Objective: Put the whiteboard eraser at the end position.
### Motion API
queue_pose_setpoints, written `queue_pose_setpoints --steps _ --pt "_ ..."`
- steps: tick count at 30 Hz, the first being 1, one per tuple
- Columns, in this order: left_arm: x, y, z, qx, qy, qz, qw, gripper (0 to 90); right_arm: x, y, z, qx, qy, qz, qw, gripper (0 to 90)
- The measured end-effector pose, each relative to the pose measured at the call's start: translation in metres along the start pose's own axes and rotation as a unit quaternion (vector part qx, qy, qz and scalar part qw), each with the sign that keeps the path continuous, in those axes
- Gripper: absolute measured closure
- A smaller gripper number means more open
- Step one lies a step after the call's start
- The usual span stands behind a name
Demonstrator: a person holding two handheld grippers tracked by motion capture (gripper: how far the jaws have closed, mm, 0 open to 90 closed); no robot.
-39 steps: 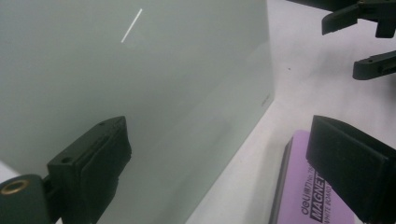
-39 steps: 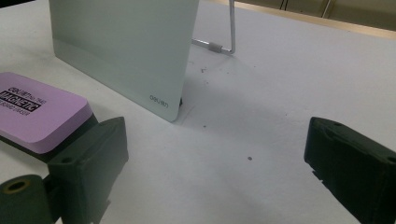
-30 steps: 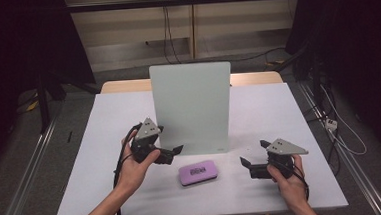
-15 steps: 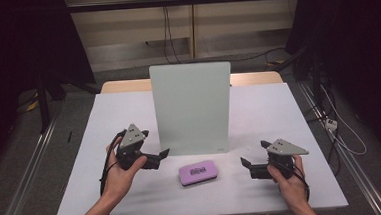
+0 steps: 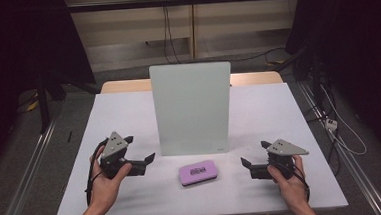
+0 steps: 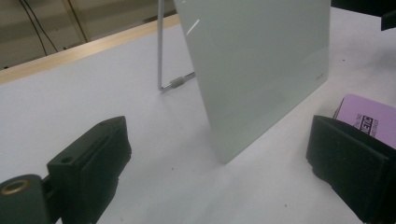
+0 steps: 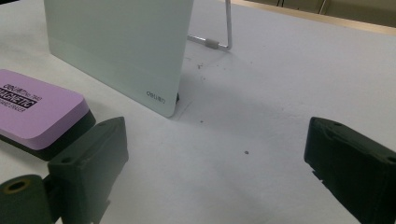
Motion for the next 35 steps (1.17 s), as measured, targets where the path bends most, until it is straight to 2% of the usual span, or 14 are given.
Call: queue_pose_setpoints --steps 7,11,15,16,17,20,24,27,35 --pt "-0.009 0.006 -0.011 -0.012 -0.001 0.006 0.9999 6.2 0.000 0.000 -0.001 0.002 0.001 -0.001 1.0000 6.4" --pt "-0.016 0.006 -0.018 -0.006 -0.006 0.014 0.9999 6.1 -0.001 0.000 -0.001 0.002 0.001 -0.001 1.0000 6.3" --pt "-0.019 0.010 -0.026 -0.020 -0.006 0.023 0.9995 6.1 -0.001 -0.001 -0.001 0.003 0.002 -0.003 1.0000 6.4" --pt "-0.020 0.012 -0.029 -0.027 -0.009 0.035 0.9990 6.1 -0.001 -0.001 -0.001 0.003 0.002 -0.003 1.0000 6.4" --pt "-0.019 0.013 -0.032 -0.035 -0.009 0.038 0.9986 6.1 -0.001 -0.001 -0.001 0.001 0.002 -0.001 1.0000 6.3" --pt "-0.019 0.013 -0.035 -0.045 -0.007 0.024 0.9987 6.1 -0.001 -0.001 -0.001 0.001 0.002 -0.002 1.0000 6.4" --pt "-0.021 0.012 -0.038 -0.035 -0.015 0.030 0.9988 6.0 -0.001 -0.001 -0.001 0.001 0.002 -0.001 1.0000 6.4" --pt "-0.021 0.009 -0.043 -0.041 -0.009 0.020 0.9989 6.0 -0.002 -0.001 -0.002 0.001 0.002 -0.002 1.0000 6.3" --pt "-0.020 0.011 -0.043 -0.045 -0.010 0.024 0.9987 6.0 -0.002 -0.002 -0.002 0.002 0.002 -0.002 1.0000 6.3"
Point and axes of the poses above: each handheld gripper's, and its own axes: x roughly forward along the jaws, z roughly out of its top, y roughly to its left, the point moved 7 cm from there along x, roughly forward along the jaws, and after that the axes turned 2 degrees about -x, right-handed, at the moved point
